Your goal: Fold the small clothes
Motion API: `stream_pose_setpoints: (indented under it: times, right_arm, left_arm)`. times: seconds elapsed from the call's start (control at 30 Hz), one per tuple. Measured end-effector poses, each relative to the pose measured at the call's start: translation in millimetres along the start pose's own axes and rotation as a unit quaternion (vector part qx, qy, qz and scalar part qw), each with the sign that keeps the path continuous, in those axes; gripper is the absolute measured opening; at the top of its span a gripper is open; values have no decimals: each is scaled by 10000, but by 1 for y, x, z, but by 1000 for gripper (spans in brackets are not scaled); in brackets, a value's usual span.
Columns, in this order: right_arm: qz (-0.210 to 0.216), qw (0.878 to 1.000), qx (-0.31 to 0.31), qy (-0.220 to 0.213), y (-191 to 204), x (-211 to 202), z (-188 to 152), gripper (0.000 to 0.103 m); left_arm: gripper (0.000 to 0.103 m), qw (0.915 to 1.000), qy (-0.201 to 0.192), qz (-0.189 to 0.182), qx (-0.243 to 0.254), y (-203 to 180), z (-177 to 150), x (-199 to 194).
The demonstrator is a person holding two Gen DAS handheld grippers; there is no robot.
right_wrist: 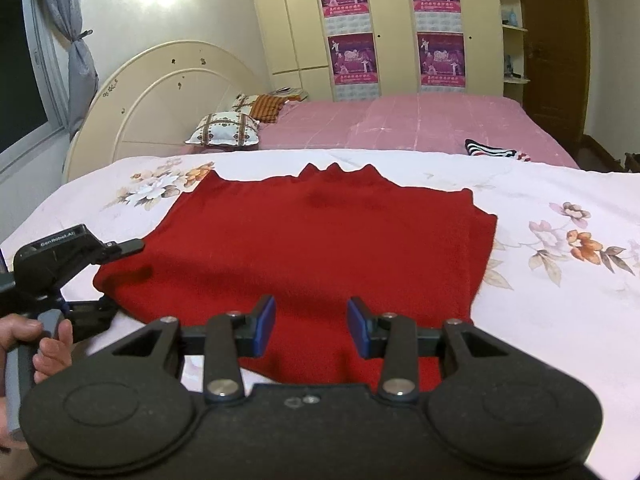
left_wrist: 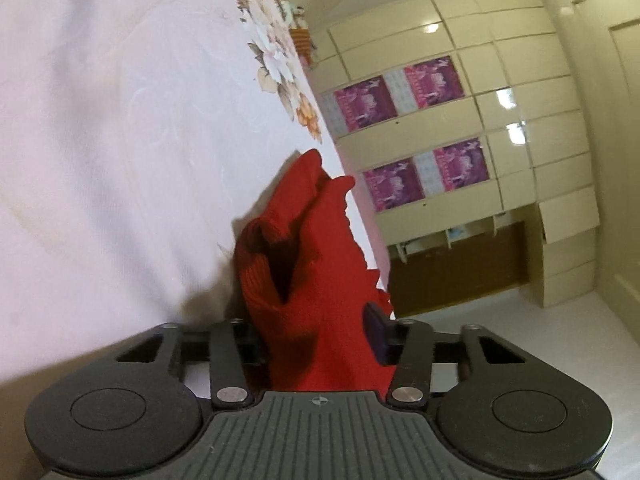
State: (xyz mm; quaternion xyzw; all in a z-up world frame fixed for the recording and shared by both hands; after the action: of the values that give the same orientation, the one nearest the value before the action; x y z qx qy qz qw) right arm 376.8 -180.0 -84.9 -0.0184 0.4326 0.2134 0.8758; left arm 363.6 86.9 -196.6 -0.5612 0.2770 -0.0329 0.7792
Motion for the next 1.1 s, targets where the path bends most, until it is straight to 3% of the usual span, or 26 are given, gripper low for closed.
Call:
stream_pose_setpoints:
  times: [0.33,0.43,0.57,0.67,0.7,0.77,1.0,1.1]
  right_arm:
    - [80,9998,161,11,1,25,13,39]
    - [20,9998,204,-4,2,38,27,26]
    - [-34,9999,63,85,15,62,44,12]
    - [8,9998,-158,103,30,72,49,11]
    - [-160,9993,-299,156,34,77,48,10]
    - [-612,9954,-454,578,32,98,41,6]
    - [-438,9983,-383,108,35,84,39,11]
    - [-405,9971,-537,342,36,97,32,11]
  left_arm:
    - [44,9999,20,132,-102,-6,17,19]
    - [23,9984,198,529,26,-7,22,28]
    - [18,9990,385,193,-96,-4,34,31]
    - [16,9983,402,-390,-186,-8,38,19]
    - [16,9976,383,-543,-203,-6,39,16]
    - [16,9983,468,-314,-153,3,42,19]
    - [16,9973,624,-379,-105,7,47,32]
    - [16,9973,679,-261,-102,6,49,34]
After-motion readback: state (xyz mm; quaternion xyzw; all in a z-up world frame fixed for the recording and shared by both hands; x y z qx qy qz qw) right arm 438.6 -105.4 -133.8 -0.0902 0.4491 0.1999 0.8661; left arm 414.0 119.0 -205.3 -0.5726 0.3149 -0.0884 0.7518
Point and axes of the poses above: each gripper's, at about its wrist camera, not at the fingertips, and x roughly the way its jaws point, y to its left, z to its top, the point moved 3 cm from there along x, roughly the way its jaws point, and after that the axes turned 12 degrees about y, right-handed, at the moved point
